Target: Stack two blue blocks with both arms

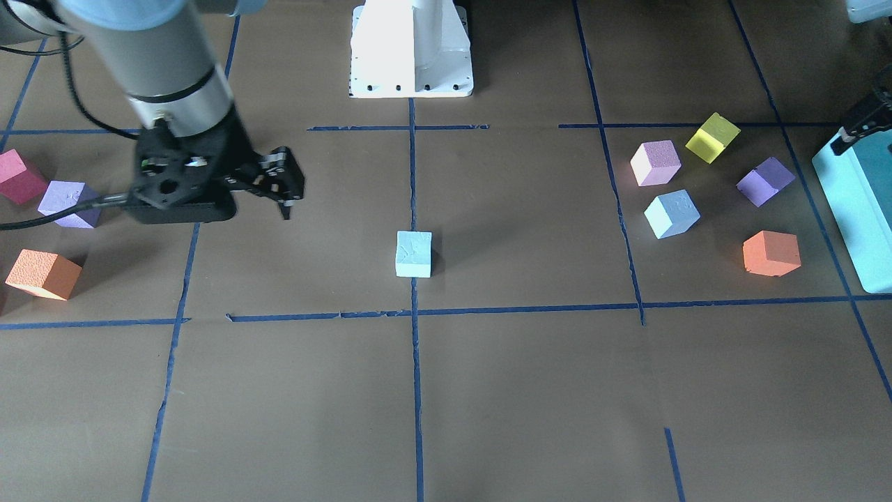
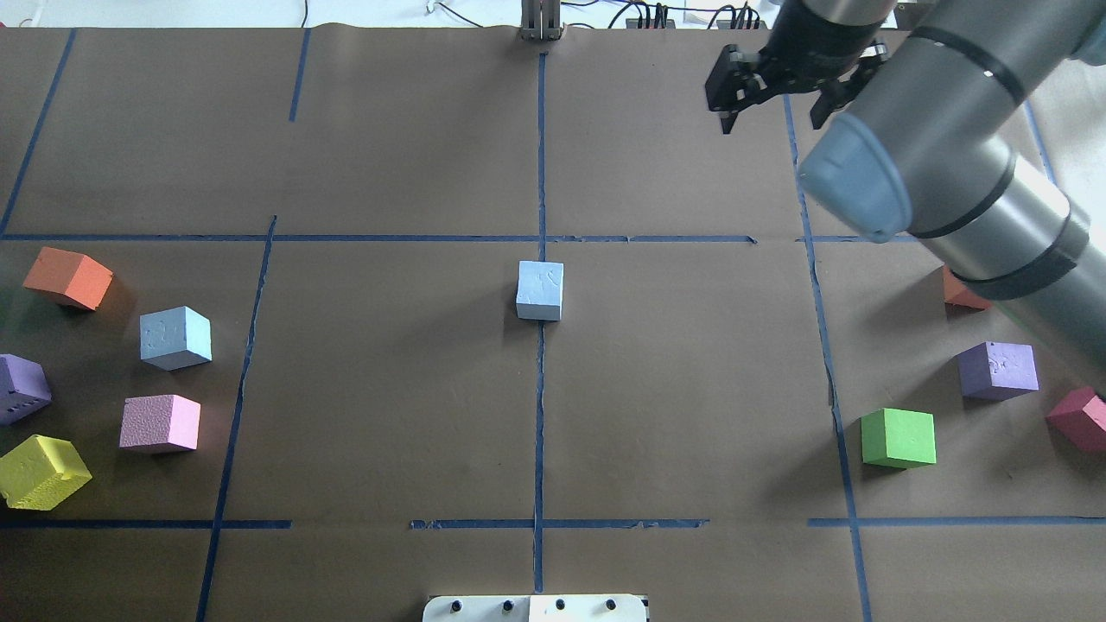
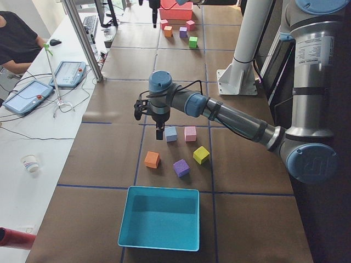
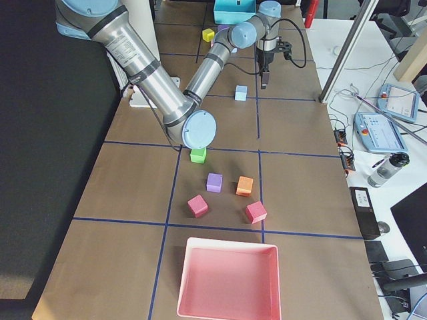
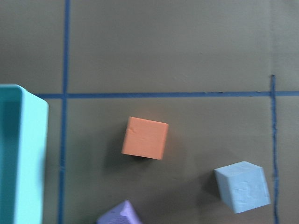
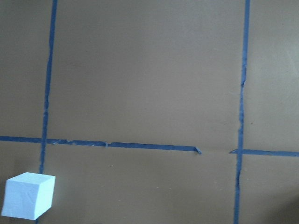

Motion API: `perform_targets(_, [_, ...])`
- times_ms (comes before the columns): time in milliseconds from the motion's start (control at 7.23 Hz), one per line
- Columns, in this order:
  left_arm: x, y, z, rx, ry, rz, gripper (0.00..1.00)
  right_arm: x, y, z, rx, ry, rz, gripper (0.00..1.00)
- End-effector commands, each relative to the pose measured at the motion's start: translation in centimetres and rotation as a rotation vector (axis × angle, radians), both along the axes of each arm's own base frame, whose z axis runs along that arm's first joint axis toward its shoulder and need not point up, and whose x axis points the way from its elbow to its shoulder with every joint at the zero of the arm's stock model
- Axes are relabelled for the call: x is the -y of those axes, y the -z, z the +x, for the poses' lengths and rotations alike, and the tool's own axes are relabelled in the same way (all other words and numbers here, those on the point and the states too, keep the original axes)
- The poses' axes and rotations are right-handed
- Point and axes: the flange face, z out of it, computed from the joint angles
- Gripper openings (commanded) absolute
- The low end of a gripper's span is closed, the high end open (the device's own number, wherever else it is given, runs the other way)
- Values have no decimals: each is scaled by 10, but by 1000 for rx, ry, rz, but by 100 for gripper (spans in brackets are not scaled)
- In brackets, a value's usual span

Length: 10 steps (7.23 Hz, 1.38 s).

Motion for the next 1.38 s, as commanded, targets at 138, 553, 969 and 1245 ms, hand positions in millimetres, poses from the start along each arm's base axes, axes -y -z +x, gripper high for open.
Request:
perform_targets(138, [-8, 29, 109, 34, 122, -31, 100, 19, -104, 118, -10, 119, 66, 100])
perform_targets(553, [-18, -20, 200, 54, 201, -24, 100, 5, -183, 192, 20, 157, 63, 100])
perform_targets(969, [-20, -42, 220, 89, 196, -15, 100, 2, -195, 199, 21, 147, 52, 100])
perform_targets(1245, [-29, -53, 238, 107, 158, -26, 100, 1, -197, 201, 21, 144, 49, 100])
